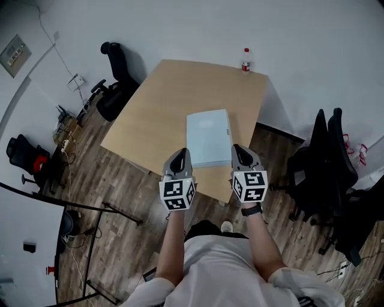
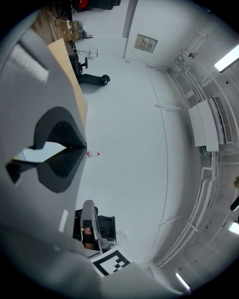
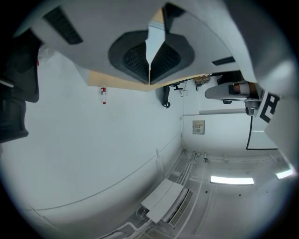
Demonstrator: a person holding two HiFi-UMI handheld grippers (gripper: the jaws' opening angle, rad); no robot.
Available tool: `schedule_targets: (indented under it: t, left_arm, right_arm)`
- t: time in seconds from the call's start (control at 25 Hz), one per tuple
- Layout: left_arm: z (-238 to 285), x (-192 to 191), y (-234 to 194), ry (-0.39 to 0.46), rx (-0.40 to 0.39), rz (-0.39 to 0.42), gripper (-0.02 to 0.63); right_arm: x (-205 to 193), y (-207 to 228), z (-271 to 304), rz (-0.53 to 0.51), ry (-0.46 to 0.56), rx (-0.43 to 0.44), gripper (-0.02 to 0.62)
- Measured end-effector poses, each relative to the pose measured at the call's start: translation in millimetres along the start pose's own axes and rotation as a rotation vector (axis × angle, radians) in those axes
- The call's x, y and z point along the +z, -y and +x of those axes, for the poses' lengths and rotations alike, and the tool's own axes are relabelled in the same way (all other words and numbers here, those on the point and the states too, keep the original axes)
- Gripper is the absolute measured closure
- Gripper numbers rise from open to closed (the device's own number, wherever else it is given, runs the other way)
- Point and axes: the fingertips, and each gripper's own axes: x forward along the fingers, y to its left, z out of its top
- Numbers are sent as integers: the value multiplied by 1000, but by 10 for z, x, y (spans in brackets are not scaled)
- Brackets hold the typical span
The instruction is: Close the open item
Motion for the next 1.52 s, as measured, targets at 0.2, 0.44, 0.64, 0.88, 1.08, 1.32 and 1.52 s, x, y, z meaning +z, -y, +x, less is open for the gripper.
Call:
schedule_targets:
  t: [0.2,0.44,0.64,0.88,1.08,1.32,1.52]
  left_arm:
    - [247,48,-137,-1,-29,15,600]
    - [798,97,-241,44,-107,9,597]
    - [1271,-5,-393,-3,-134,15,598]
    - [1767,-297,-503,-85,-182,11,598]
    - [2117,-596,-485,-150,-223,48,598]
    - [2445,-873,-348,-188,-287,50,598]
    - [2627,-1074,-180,-240,-350,54,598]
  right_arm:
    - [80,-46,298,-12,-3,17,581]
    - [85,119,702,-42,-9,-44,581]
    - [36,281,1046,-4,-33,-81,581]
    - [-380,504,1426,50,-159,-125,581]
    - [-638,621,1587,87,-220,-154,581]
    - [-951,751,1657,151,-292,-189,581]
    - [-1165,827,1675,190,-330,-207,581]
